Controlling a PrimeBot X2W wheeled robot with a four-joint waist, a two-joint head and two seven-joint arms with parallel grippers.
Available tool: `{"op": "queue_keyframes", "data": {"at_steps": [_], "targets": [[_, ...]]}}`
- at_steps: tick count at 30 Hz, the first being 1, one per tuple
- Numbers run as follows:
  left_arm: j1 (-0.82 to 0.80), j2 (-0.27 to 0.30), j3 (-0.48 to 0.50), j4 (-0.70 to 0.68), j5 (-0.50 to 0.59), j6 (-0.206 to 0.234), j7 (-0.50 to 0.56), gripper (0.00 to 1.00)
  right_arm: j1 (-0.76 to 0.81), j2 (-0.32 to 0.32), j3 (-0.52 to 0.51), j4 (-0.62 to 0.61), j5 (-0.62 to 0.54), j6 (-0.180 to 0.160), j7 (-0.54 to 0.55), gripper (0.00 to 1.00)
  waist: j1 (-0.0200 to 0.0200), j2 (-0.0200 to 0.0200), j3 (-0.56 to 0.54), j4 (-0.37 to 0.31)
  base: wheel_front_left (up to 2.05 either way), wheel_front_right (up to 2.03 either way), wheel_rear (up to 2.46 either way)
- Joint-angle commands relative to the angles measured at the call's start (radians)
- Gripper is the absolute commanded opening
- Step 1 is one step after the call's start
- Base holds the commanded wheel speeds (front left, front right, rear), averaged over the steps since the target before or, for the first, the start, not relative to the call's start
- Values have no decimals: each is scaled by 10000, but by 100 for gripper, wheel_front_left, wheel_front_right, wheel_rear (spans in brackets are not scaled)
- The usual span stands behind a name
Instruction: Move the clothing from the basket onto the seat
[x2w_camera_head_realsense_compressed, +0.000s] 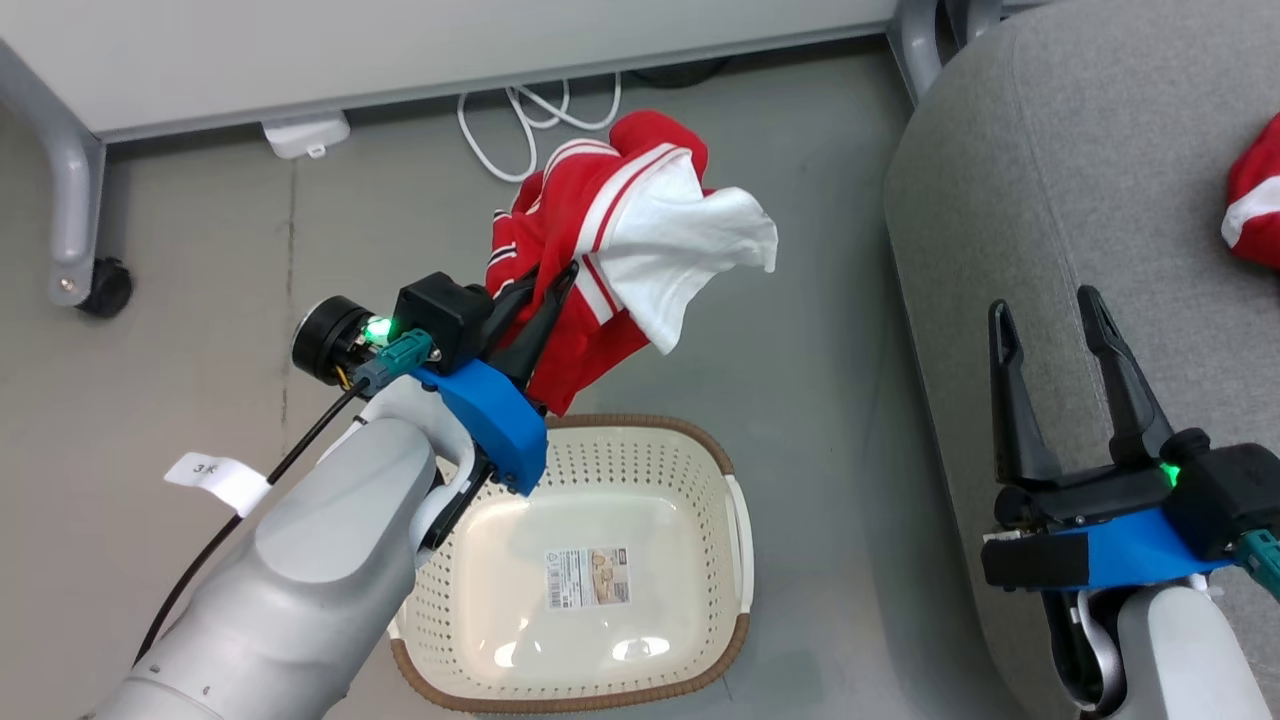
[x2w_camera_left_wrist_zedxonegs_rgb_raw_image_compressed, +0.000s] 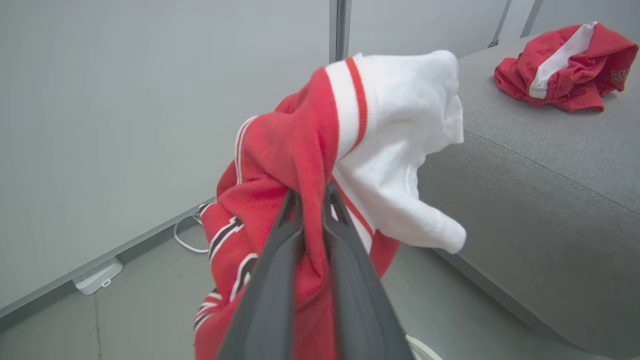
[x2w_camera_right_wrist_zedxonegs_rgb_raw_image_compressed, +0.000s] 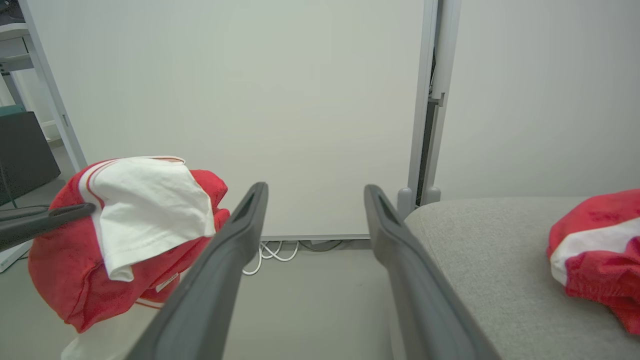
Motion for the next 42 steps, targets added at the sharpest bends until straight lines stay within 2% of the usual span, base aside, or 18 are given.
{"op": "queue_keyframes", "data": {"at_steps": [1,7,13,23,33,42], "targets": [[225,-48,403,-354,166,78,-48,0,265,8,5,82,36,5,-5,100,3,-1,-700,199,0,0,0],[722,-298,1635,-1476,580,207,-49,0,791,8,51,230,165,5,-6,100,3,-1,-1432,267,0,0,0],[1080,-596,2161,-2064,1074,222,-49,0,1237,8,169,396,319,5,-6,100,3,-1,-2020,356,0,0,0],[1384,-815,2323,-2469,1355,143,-50,0,1592,8,639,618,542,5,-6,100,3,-1,-2594,468,0,0,0],[1459,-904,2256,-2497,1449,80,-50,0,1557,8,1245,766,670,5,-5,100,3,-1,-2717,603,0,0,0],[1182,-1192,2120,-2513,1492,53,-50,0,706,5,2958,1214,494,5,-5,100,3,-1,-2539,867,0,0,0]]}}
